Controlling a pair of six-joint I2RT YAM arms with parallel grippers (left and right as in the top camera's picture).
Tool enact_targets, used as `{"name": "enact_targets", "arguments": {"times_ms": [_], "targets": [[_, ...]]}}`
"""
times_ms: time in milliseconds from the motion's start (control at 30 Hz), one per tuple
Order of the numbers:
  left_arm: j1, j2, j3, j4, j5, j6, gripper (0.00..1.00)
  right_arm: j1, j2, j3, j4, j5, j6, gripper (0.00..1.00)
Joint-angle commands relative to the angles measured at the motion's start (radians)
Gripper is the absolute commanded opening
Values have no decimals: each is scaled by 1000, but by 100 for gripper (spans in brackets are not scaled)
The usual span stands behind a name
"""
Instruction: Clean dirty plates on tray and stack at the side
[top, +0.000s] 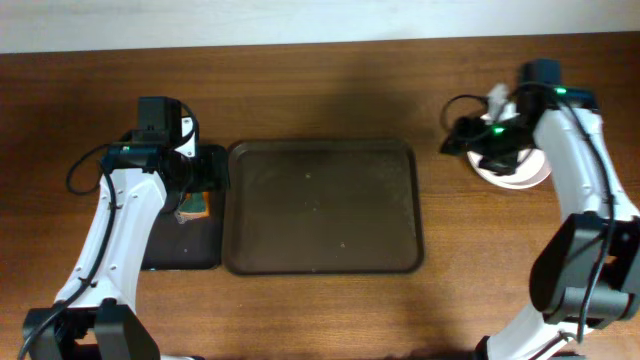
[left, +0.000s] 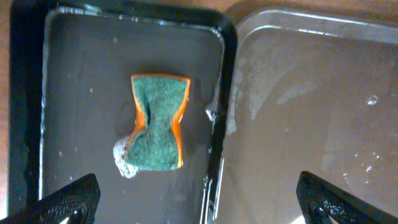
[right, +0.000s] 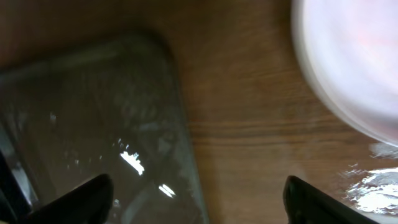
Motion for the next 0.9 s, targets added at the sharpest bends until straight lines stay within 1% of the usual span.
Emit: {"name": "enact_targets", "arguments": {"times_ms": [0, 133, 200, 300, 400, 433, 533, 667, 767, 867], "targets": [[4, -4, 6, -116, 11, -51, 99, 106, 3, 0, -120, 107, -30, 99], [4, -4, 6, -339, 12, -70, 99, 169, -31, 0, -254, 130, -30, 99], [4, -5, 6, -412, 16, -70, 99, 188, -79, -4, -301, 156, -29, 99], [4, -40, -11, -459, 27, -70, 99, 197, -225, -70, -278, 157, -19, 99], [4, -166, -74, -415, 26, -71, 99, 197, -488, -246, -148, 177, -2, 99], [4, -248, -113, -371, 26, -70, 99, 197, -601, -320, -92, 197, -2, 99], [4, -480, -224, -248, 26, -69, 99, 197, -868, -460, 5, 239, 5, 99], [4, -818, -385, -107, 26, -66, 99, 197, -1168, -535, 53, 296, 5, 99], [4, -977, -432, -90, 26, -66, 99, 197, -1270, -535, 53, 299, 5, 99], [4, -1012, -432, -92, 26, -66, 99, 197, -1281, -535, 53, 299, 5, 99]]}}
